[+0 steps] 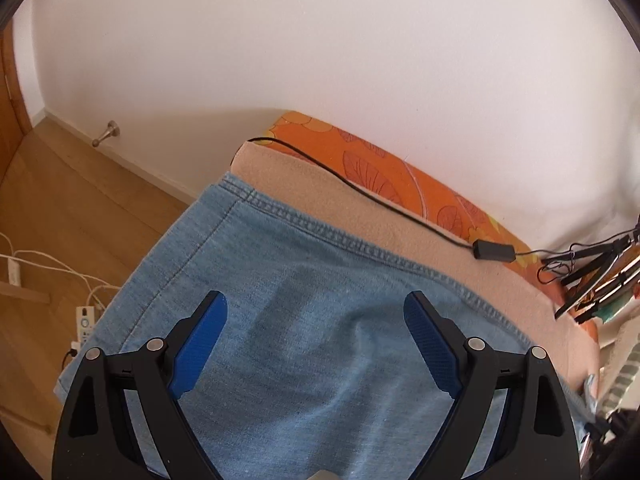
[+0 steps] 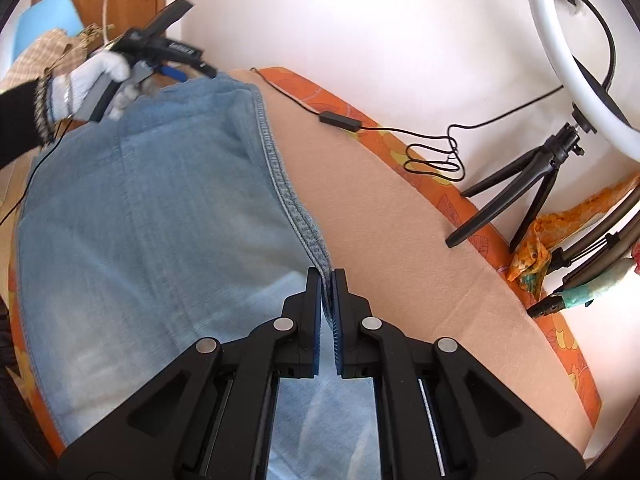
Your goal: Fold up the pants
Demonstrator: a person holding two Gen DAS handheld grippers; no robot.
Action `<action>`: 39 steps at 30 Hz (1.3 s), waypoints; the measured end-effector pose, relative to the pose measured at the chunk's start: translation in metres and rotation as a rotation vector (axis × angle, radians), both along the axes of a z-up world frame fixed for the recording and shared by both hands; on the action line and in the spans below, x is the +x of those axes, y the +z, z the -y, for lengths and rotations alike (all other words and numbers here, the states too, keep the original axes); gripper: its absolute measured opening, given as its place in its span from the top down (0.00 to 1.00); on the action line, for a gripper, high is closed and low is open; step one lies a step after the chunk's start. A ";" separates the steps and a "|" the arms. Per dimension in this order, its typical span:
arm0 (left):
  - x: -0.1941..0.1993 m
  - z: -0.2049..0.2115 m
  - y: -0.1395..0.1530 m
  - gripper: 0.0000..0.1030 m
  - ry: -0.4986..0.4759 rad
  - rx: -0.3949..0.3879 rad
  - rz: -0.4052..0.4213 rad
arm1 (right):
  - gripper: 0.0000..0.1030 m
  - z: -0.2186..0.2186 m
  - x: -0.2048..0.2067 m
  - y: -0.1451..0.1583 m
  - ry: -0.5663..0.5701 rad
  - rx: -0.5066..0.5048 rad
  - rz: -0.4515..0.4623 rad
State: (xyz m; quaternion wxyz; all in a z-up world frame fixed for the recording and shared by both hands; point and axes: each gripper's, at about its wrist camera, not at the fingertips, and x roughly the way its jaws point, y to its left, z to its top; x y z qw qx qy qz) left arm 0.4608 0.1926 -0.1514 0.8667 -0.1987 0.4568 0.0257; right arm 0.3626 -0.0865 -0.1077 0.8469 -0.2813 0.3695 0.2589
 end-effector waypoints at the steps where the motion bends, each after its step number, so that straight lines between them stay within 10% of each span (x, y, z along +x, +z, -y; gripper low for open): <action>1: 0.004 0.001 0.004 0.12 0.005 -0.004 0.000 | 0.95 -0.004 -0.010 -0.003 0.019 -0.011 -0.004; 20: 0.065 0.033 -0.040 0.11 0.071 0.267 -0.254 | 0.95 -0.017 -0.065 -0.026 0.141 -0.045 -0.071; 26: 0.051 0.028 -0.041 0.17 0.047 0.271 -0.122 | 0.95 -0.016 -0.067 -0.026 0.139 -0.043 -0.055; 30: 0.042 0.025 -0.036 0.72 0.046 0.286 -0.052 | 0.95 -0.015 -0.065 -0.022 0.126 -0.039 -0.041; 39: 0.017 0.004 -0.019 0.96 0.035 0.146 0.052 | 0.95 -0.012 -0.055 -0.013 0.088 -0.063 0.008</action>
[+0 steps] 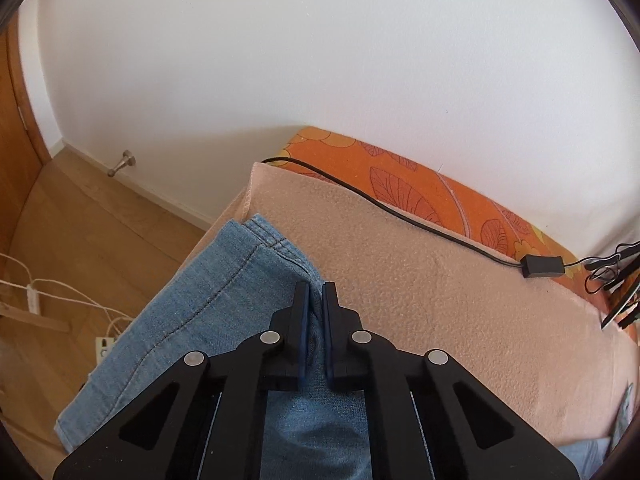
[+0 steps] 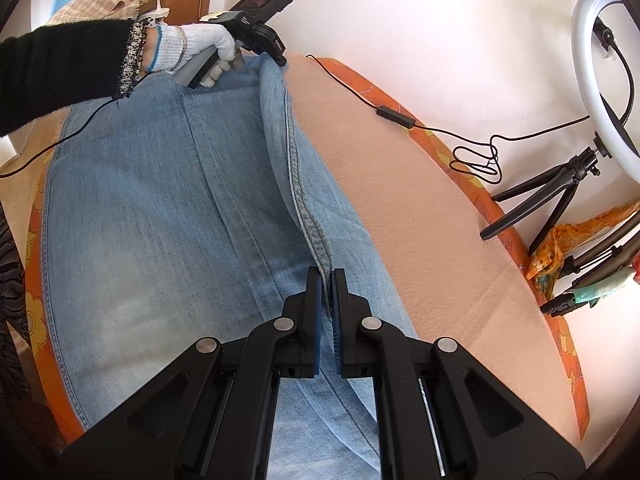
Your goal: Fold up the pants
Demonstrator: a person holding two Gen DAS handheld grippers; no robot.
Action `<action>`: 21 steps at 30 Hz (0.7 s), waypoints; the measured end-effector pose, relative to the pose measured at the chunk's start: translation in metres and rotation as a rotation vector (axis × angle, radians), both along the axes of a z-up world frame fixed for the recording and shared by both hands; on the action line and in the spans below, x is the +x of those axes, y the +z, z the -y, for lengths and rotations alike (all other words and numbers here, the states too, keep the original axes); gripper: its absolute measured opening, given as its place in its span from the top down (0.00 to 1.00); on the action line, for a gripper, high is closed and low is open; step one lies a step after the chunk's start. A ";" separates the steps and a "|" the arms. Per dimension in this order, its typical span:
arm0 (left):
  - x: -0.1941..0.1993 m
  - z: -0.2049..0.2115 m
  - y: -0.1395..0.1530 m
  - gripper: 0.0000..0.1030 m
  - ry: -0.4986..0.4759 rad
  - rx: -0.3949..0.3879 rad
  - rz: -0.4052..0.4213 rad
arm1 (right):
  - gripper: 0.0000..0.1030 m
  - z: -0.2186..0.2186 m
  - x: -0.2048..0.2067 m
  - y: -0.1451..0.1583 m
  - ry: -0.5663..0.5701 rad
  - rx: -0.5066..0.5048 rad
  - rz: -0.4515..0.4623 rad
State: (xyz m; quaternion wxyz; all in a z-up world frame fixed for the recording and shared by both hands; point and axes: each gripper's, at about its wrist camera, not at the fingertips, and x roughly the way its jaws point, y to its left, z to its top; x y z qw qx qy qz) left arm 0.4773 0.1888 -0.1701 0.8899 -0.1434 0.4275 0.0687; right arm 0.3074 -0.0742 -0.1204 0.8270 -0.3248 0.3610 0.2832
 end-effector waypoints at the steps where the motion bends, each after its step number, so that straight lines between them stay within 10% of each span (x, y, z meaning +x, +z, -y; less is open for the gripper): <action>1: -0.005 -0.002 0.006 0.96 0.002 -0.009 0.017 | 0.95 0.001 0.002 0.001 -0.008 -0.003 0.005; 21: -0.149 -0.063 0.095 0.99 0.016 -0.143 0.225 | 0.95 0.002 -0.042 0.064 -0.108 -0.023 0.169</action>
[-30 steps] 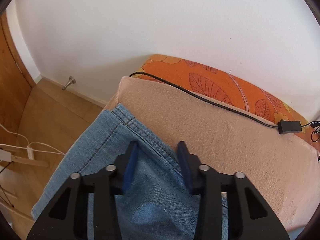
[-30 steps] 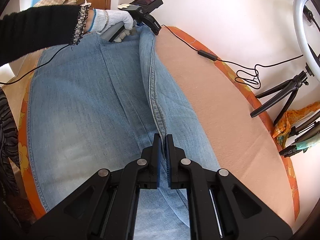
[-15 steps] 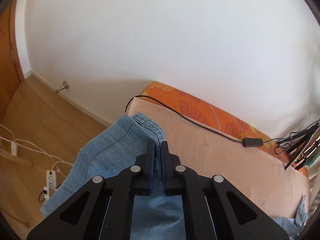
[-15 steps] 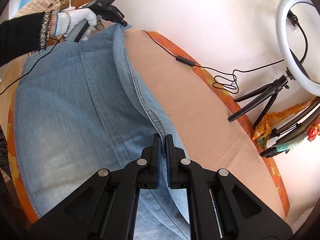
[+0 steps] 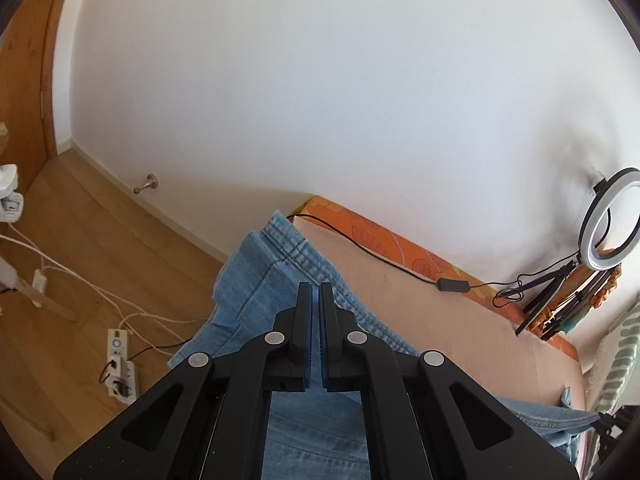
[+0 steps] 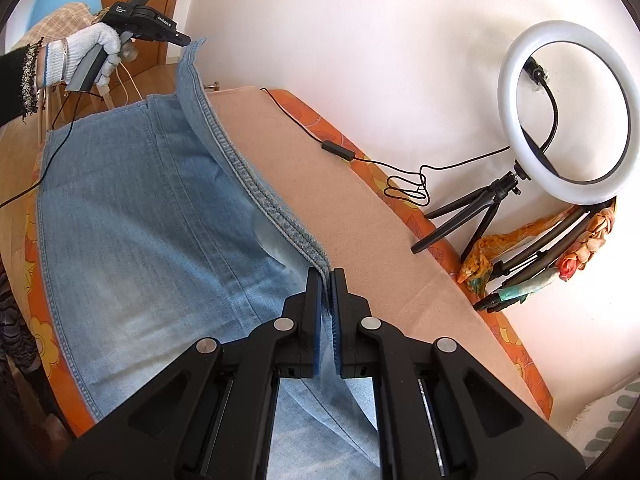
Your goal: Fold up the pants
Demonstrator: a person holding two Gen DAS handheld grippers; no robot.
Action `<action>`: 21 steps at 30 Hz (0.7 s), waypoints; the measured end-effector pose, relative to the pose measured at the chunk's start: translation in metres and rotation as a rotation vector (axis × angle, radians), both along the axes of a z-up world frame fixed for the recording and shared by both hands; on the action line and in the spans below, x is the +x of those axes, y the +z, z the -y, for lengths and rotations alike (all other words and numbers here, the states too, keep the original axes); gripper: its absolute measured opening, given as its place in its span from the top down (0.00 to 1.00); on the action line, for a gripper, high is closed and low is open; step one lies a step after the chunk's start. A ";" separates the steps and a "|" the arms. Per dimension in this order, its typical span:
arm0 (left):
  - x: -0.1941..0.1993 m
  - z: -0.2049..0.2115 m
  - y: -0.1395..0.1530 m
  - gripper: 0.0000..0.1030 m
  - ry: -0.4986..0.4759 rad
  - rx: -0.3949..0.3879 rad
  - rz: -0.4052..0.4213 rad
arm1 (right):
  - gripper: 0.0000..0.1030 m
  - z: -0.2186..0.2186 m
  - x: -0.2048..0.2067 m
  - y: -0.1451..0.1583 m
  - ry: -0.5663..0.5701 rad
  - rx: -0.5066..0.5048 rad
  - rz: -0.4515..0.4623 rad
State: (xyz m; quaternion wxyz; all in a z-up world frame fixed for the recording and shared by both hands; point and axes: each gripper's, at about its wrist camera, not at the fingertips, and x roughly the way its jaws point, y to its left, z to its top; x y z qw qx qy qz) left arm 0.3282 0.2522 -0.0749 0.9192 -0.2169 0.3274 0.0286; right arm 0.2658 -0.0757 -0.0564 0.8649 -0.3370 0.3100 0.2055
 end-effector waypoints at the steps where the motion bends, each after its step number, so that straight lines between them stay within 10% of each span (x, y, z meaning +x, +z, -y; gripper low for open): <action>1: -0.010 -0.003 0.001 0.99 0.003 -0.007 0.007 | 0.95 -0.001 -0.009 0.002 0.005 -0.005 0.005; 14: -0.073 -0.008 -0.038 0.97 -0.040 -0.120 -0.077 | 0.95 -0.020 -0.103 -0.032 0.047 -0.041 -0.061; 21: -0.050 0.004 -0.062 0.69 0.025 -0.192 -0.182 | 0.95 -0.020 -0.113 -0.041 0.041 -0.027 -0.076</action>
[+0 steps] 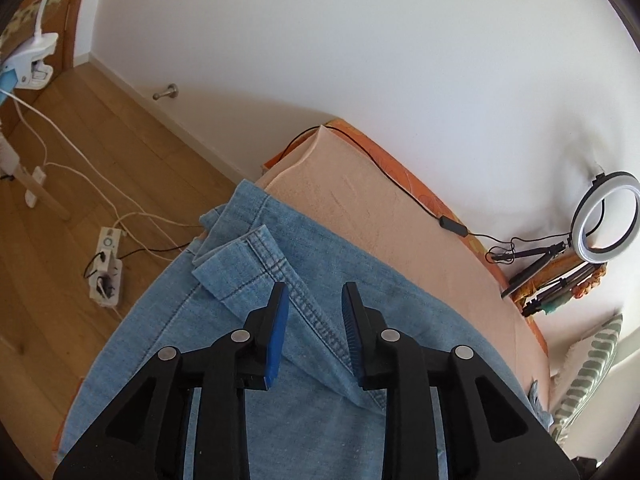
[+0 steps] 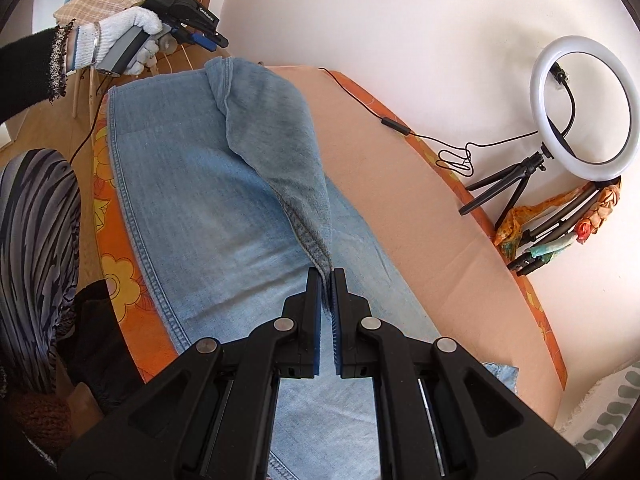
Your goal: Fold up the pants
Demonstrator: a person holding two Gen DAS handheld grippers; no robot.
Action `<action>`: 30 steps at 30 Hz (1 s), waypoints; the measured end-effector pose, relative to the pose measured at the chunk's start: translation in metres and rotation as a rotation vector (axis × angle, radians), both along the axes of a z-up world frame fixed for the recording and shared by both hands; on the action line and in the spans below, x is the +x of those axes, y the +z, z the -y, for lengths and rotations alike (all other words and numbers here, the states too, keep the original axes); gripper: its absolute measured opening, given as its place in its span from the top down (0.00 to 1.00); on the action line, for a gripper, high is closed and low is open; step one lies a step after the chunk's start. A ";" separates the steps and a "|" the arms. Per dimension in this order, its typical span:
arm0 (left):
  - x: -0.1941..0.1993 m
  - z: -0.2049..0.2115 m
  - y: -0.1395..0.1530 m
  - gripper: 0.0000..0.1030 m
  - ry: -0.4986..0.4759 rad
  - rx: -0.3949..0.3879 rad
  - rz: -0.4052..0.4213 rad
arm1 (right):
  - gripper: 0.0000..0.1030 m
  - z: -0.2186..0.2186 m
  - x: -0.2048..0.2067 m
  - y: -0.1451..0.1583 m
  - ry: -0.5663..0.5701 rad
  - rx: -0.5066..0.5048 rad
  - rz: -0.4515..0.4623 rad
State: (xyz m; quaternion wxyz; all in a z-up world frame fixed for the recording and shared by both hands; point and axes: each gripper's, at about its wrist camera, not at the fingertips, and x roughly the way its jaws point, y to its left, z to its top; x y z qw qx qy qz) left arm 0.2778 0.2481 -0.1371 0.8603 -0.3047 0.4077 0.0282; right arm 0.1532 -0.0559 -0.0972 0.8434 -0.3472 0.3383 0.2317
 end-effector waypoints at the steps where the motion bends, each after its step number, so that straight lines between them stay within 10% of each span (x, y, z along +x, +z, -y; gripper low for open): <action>1: 0.005 0.002 -0.004 0.60 0.016 0.009 -0.033 | 0.95 0.000 0.000 0.000 0.001 0.003 0.000; 18: 0.047 0.042 -0.038 0.39 0.008 0.209 -0.213 | 0.95 0.009 0.004 -0.017 0.025 0.046 -0.024; 23: 0.039 0.056 -0.040 0.65 -0.042 0.374 -0.194 | 0.95 0.009 0.005 -0.013 0.015 0.066 -0.010; 25: 0.032 0.043 -0.040 0.86 -0.013 0.304 -0.166 | 0.95 0.010 0.005 -0.012 0.012 0.069 -0.005; 30: 0.017 0.015 -0.039 0.93 0.025 0.109 -0.076 | 0.95 0.014 0.007 -0.010 -0.008 0.072 0.001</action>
